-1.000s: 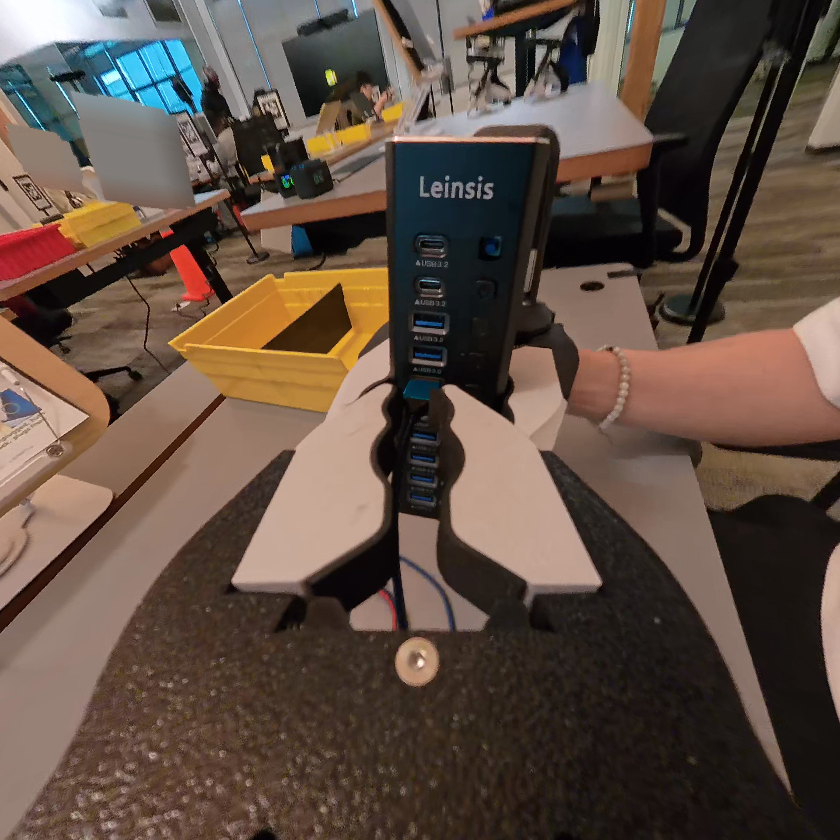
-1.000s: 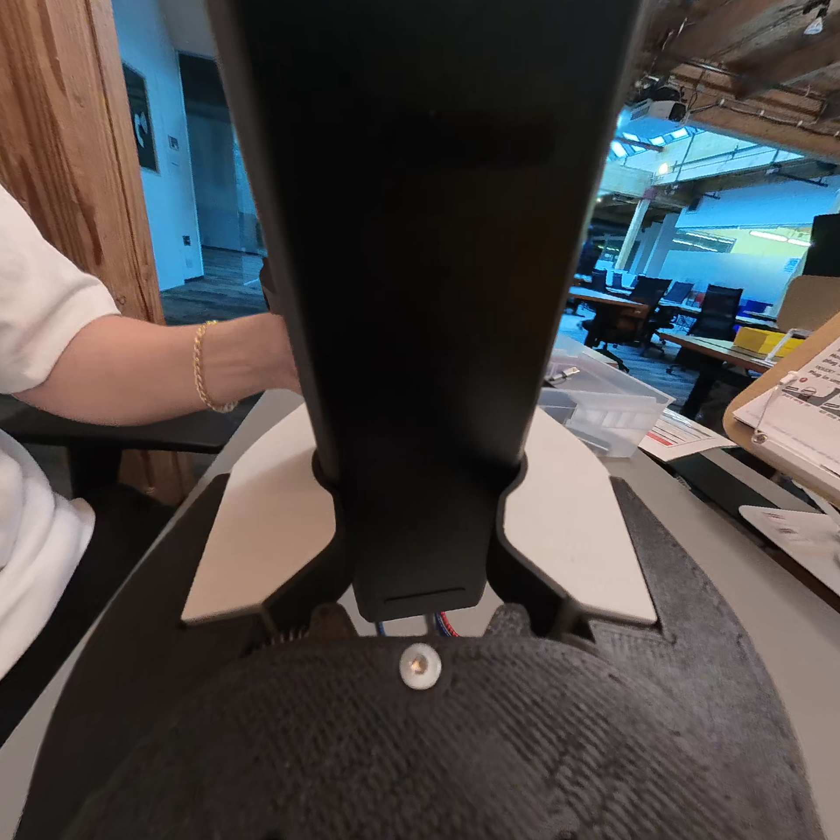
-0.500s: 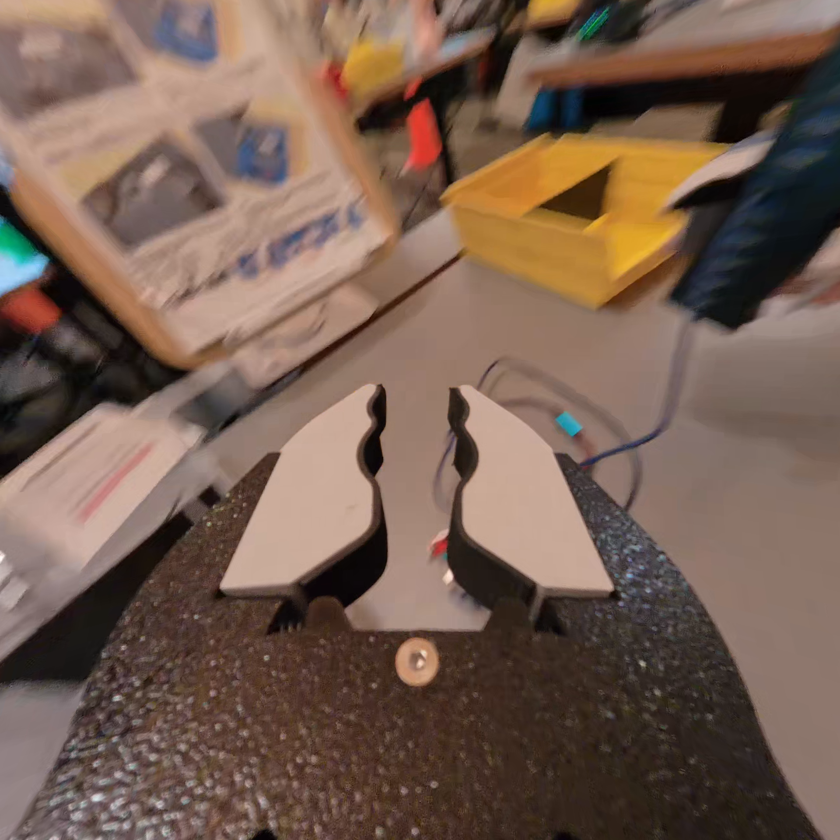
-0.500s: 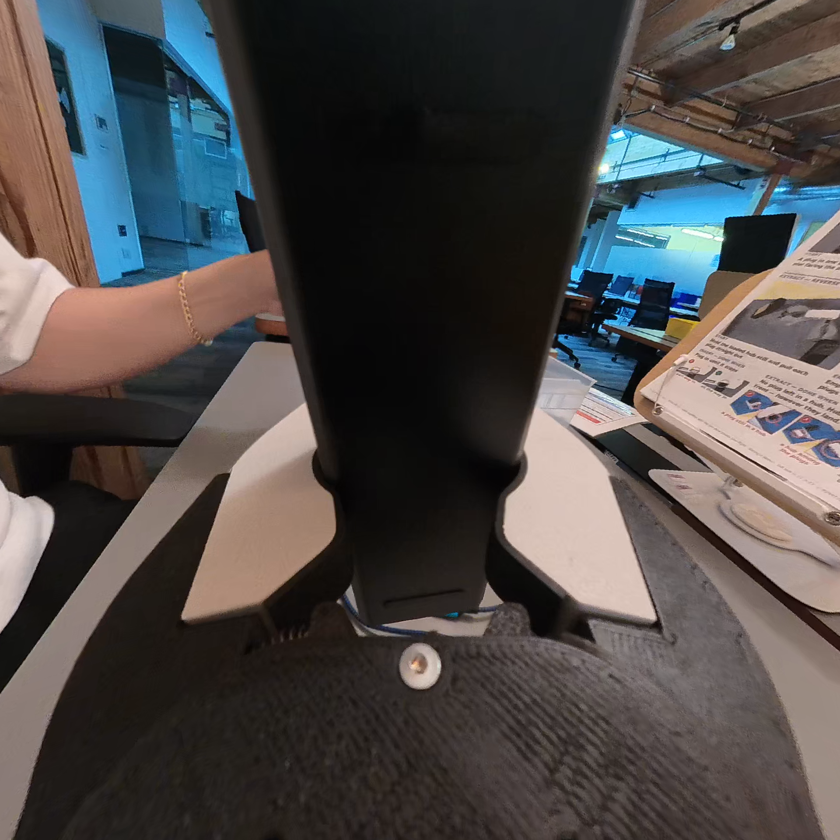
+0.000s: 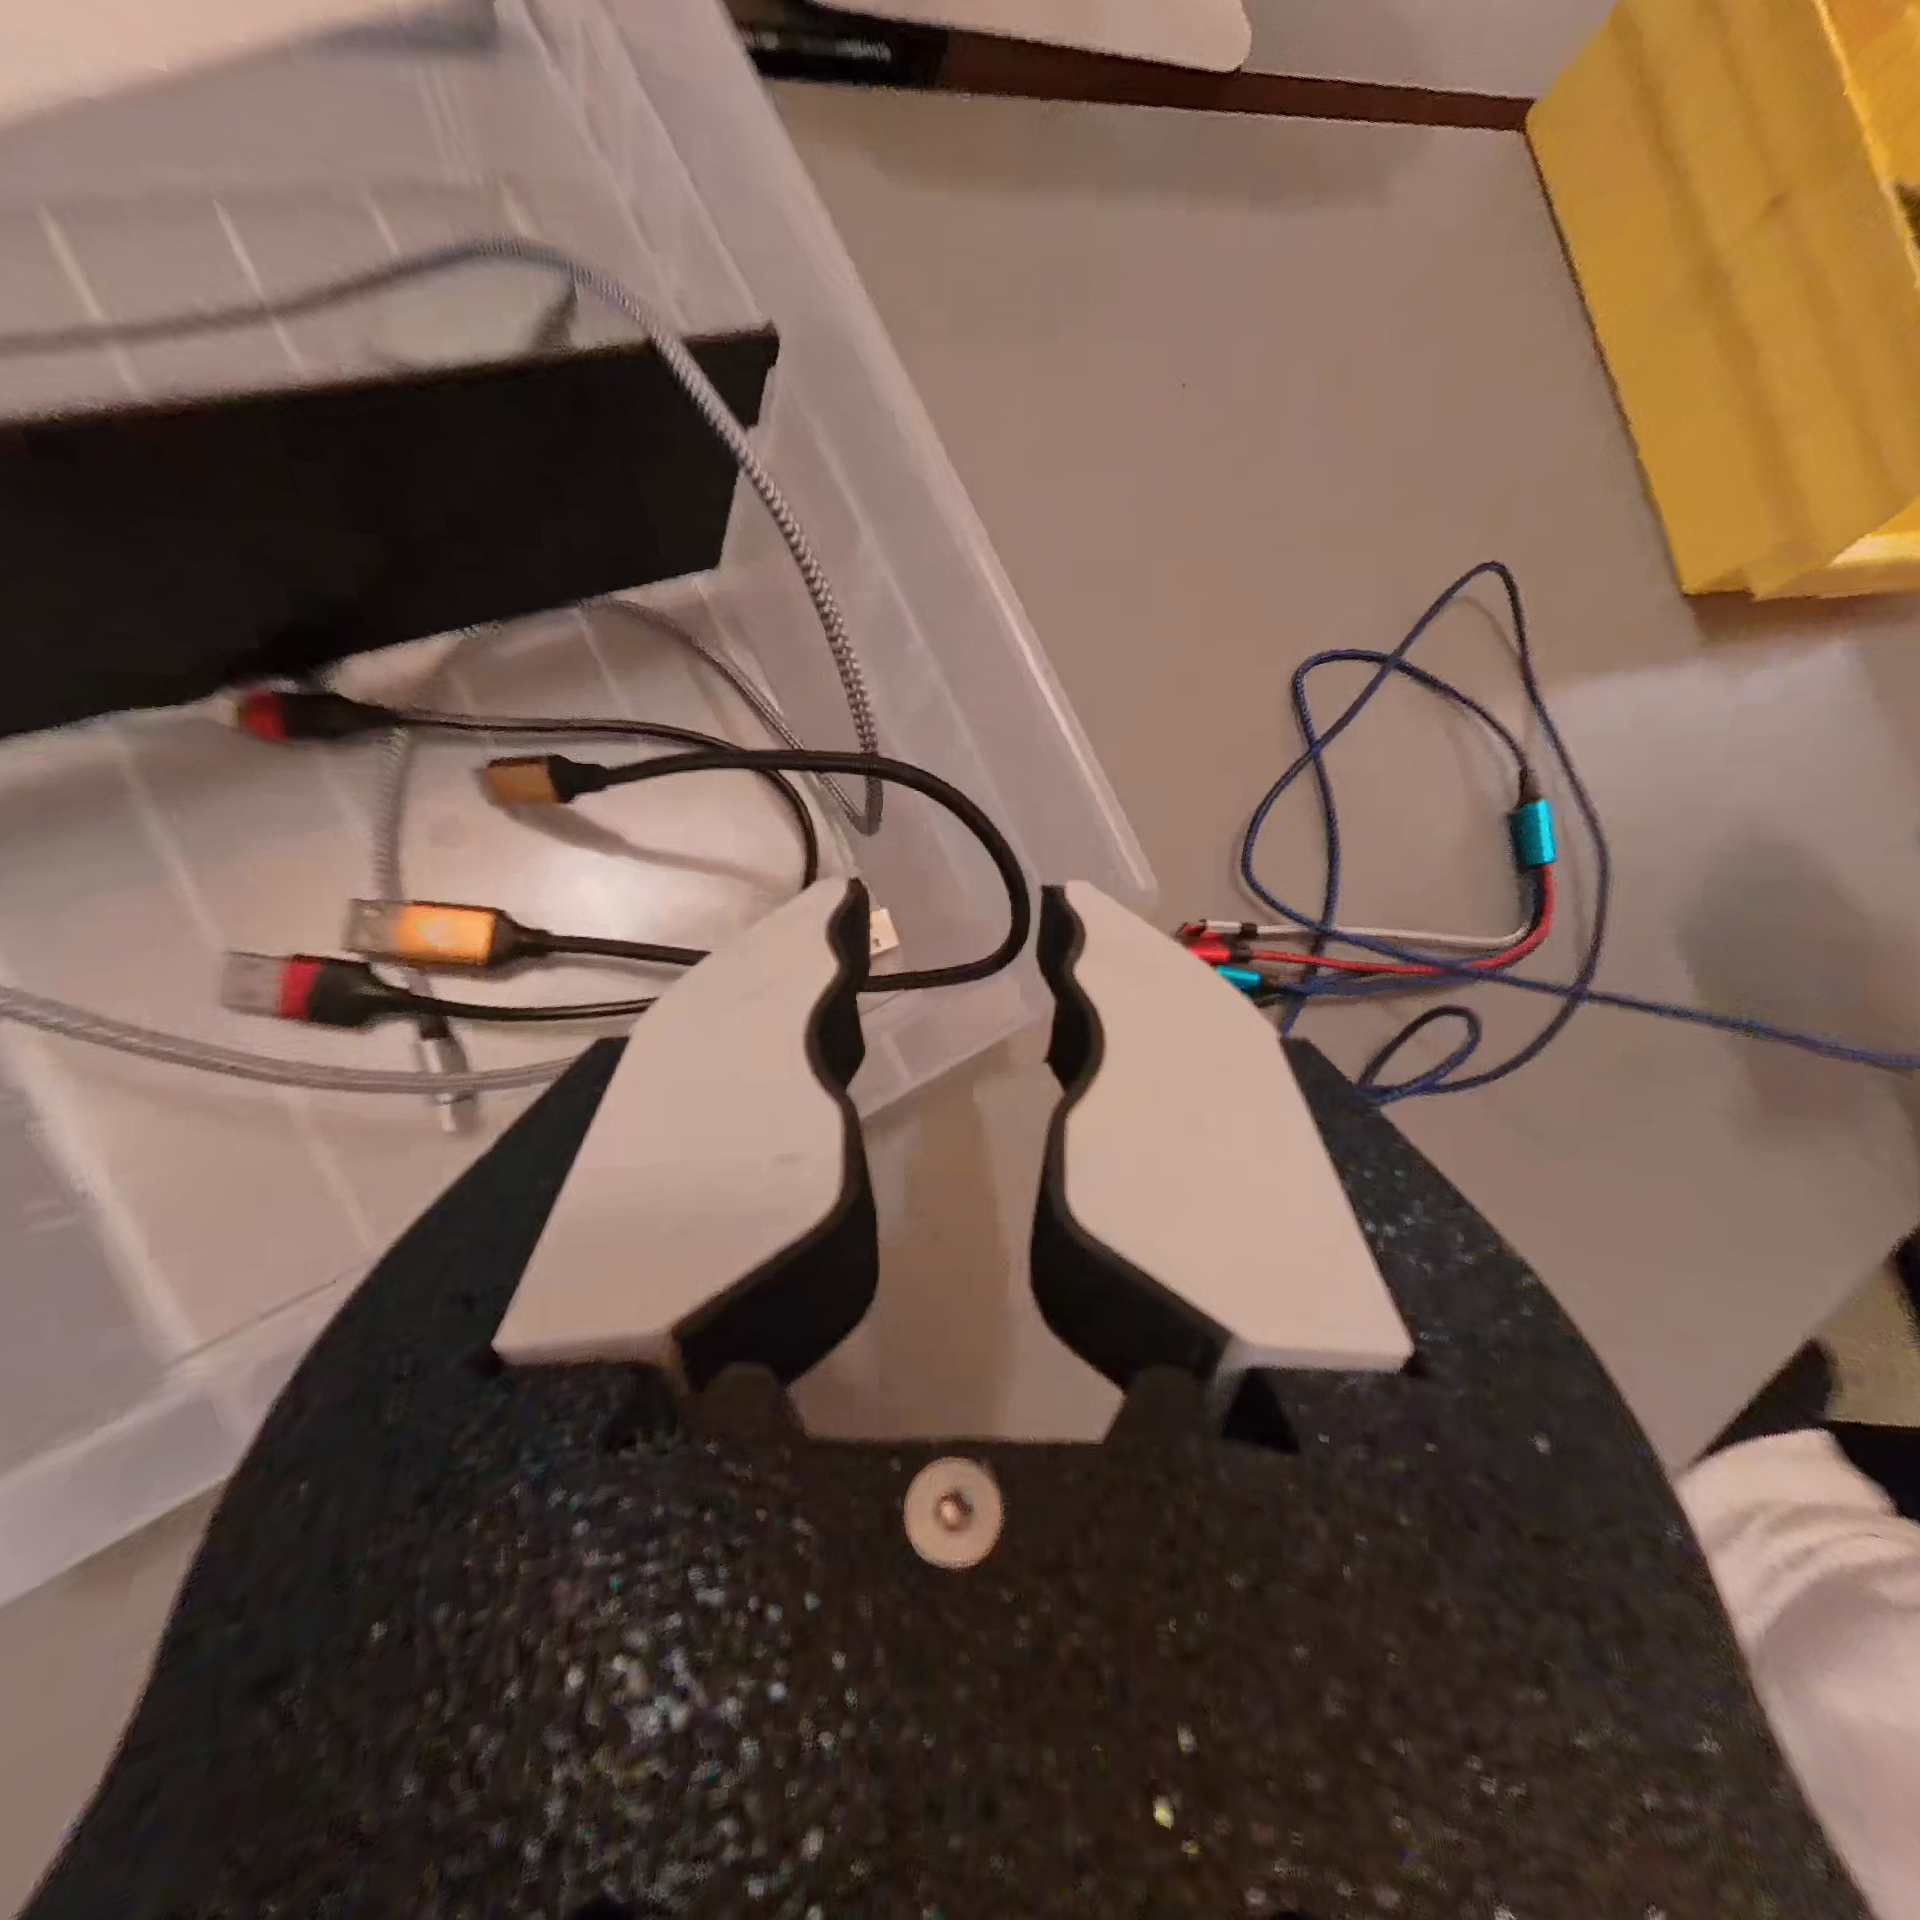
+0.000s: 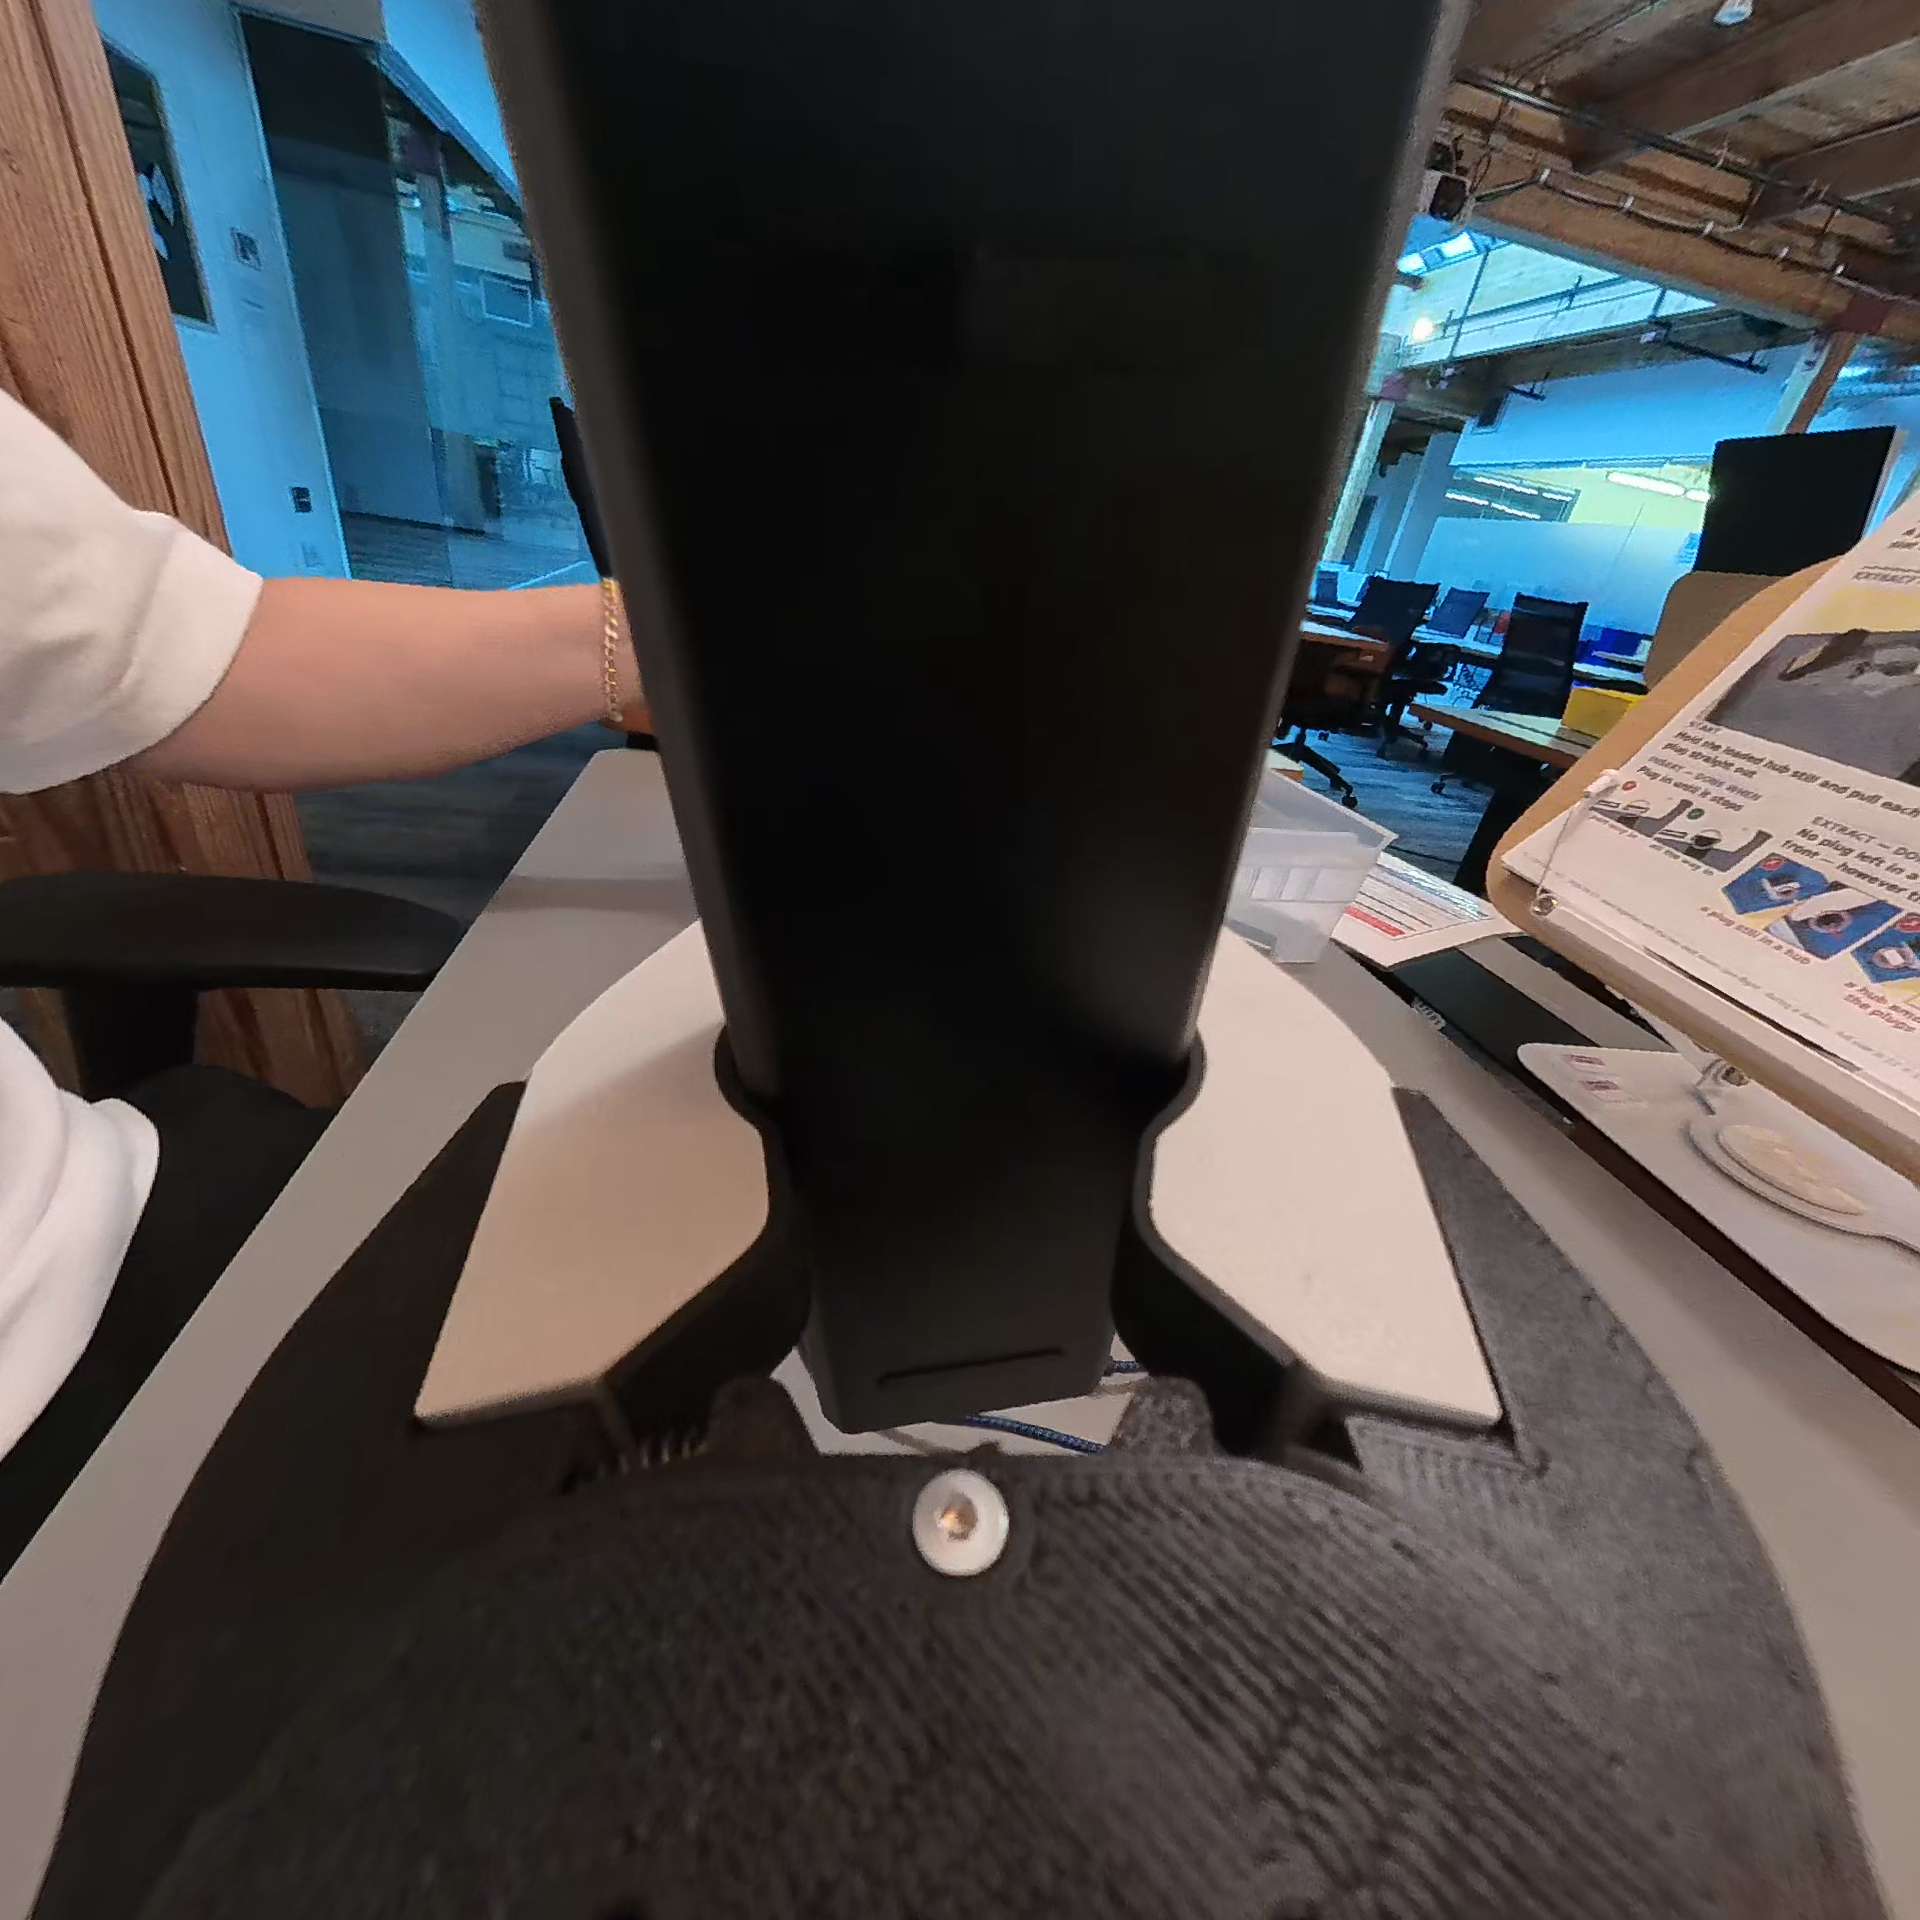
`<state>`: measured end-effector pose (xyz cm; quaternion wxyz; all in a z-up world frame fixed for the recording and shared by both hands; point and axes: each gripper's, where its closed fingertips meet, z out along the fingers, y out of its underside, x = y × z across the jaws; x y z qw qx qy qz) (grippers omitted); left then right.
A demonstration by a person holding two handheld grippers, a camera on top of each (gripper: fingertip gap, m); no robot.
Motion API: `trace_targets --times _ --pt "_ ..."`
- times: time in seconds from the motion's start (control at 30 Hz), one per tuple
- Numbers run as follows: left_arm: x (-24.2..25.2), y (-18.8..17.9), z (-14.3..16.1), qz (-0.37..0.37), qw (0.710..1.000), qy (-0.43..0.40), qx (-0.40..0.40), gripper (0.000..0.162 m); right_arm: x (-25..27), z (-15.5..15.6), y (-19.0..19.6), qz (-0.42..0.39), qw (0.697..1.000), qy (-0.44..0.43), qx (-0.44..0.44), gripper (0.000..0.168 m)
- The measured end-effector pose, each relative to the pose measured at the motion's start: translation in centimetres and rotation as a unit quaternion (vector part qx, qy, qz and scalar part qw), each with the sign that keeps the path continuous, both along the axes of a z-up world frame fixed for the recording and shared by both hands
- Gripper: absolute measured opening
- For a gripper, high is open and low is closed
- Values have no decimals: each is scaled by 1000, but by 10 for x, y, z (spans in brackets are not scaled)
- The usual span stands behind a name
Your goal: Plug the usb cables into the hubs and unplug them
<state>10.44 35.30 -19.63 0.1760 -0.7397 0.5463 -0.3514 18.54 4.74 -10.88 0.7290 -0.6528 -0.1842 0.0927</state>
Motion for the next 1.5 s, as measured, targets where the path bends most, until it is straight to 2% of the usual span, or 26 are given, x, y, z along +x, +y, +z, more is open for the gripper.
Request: trace_targets --times 0.13,0.27,0.4,0.43,0.53,0.6,0.7,0.83,0.97,1.07,1.13,1.3,1.4,1.47,1.5 --pt "13 5 -14 33 995 -7 -93 29 -2 -5 3 4 1000 -1 -10 73" --pt "28 1 -6 48 979 -58 -189 26 -3 -6 3 8 1000 -3 -12 73" --pt "28 -1 -19 41 980 -38 -191 15 -1 -8 3 8 1000 0 -13 73" --pt "28 -4 -19 35 978 -41 -199 9 -1 -8 3 7 1000 1 -13 73" --pt "28 -3 -17 37 974 -66 -214 5 -1 -7 1 7 1000 0 -12 73" --pt "25 -8 -12 9 974 -79 -213 3 0 -6 0 6 1000 -2 -11 73" --pt "18 -3 1 -4 984 -101 -146 3 2 -3 -1 3 1000 -2 -7 73" --pt "2 -1 35 -29 993 -116 -16 3 5 -1 -4 -2 1000 -3 -3 73" --pt "-12 -13 77 -78 984 -124 105 4 6 3 -7 -4 1000 -6 1 73" --pt "-18 -49 112 -166 958 -169 159 3 6 4 -8 -6 1000 -8 3 73" --pt "-24 -86 135 -242 930 -214 172 3 7 6 -9 -8 1000 -9 5 73" --pt "-50 -177 189 -406 829 -362 129 3 9 10 -13 -12 1000 -12 10 73" --pt "-63 -212 193 -475 773 -410 89 3 10 14 -17 -15 1000 -14 17 74" --pt "-66 -231 177 -511 754 -410 45 3 13 17 -20 -19 1000 -13 22 74" --pt "-65 -238 165 -520 753 -402 22 3 16 17 -22 -22 999 -11 24 74"
